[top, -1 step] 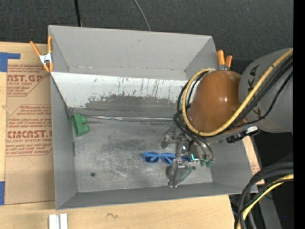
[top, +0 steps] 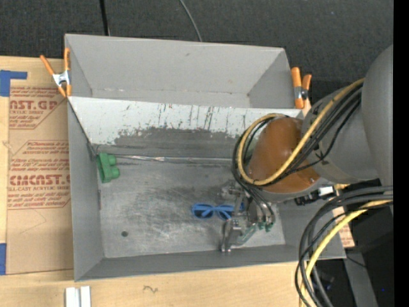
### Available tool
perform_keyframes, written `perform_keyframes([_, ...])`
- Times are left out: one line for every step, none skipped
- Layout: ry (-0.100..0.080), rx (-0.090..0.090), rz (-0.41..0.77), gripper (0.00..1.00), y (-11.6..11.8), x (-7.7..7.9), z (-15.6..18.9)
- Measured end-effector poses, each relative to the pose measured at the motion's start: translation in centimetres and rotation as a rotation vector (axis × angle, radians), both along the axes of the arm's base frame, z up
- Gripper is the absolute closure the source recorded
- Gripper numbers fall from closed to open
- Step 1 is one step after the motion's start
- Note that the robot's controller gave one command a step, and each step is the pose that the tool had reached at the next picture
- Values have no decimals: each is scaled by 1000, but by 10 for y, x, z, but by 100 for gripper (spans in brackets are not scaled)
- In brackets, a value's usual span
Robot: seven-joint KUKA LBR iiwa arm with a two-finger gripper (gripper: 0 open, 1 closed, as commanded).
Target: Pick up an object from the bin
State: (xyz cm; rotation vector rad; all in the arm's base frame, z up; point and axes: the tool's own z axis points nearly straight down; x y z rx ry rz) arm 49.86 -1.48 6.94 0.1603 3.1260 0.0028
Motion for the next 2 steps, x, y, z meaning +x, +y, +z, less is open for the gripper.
perform_keyframes([3, 0, 3, 100, 1, -1, 2])
perform_keyframes([2, -3, 141, 100, 0, -3, 142])
